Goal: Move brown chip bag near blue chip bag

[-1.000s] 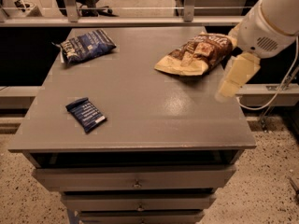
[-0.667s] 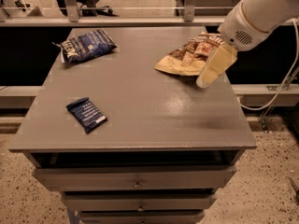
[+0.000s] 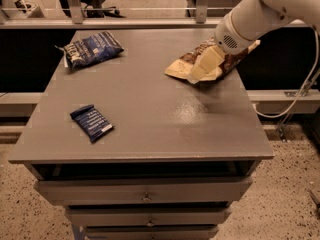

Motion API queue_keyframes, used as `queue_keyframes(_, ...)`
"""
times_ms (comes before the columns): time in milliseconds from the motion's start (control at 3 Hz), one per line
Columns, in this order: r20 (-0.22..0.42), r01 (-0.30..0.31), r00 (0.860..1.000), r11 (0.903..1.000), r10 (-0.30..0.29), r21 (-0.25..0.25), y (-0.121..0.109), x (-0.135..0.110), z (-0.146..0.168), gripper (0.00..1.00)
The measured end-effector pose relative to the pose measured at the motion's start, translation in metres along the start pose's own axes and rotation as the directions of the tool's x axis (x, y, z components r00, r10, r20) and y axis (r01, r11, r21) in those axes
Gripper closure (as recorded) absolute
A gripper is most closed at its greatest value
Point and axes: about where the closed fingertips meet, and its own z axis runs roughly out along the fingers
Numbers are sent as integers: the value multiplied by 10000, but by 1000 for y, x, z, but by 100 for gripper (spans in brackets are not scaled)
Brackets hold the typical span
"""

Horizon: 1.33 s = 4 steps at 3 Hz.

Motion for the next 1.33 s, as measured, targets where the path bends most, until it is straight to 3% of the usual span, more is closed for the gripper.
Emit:
queue_keyframes(667, 48, -199, 9998, 9988, 197, 446, -23, 6, 52, 0)
queue_keyframes(1333, -98, -259, 9996, 9984, 264, 506, -28, 18, 73, 39)
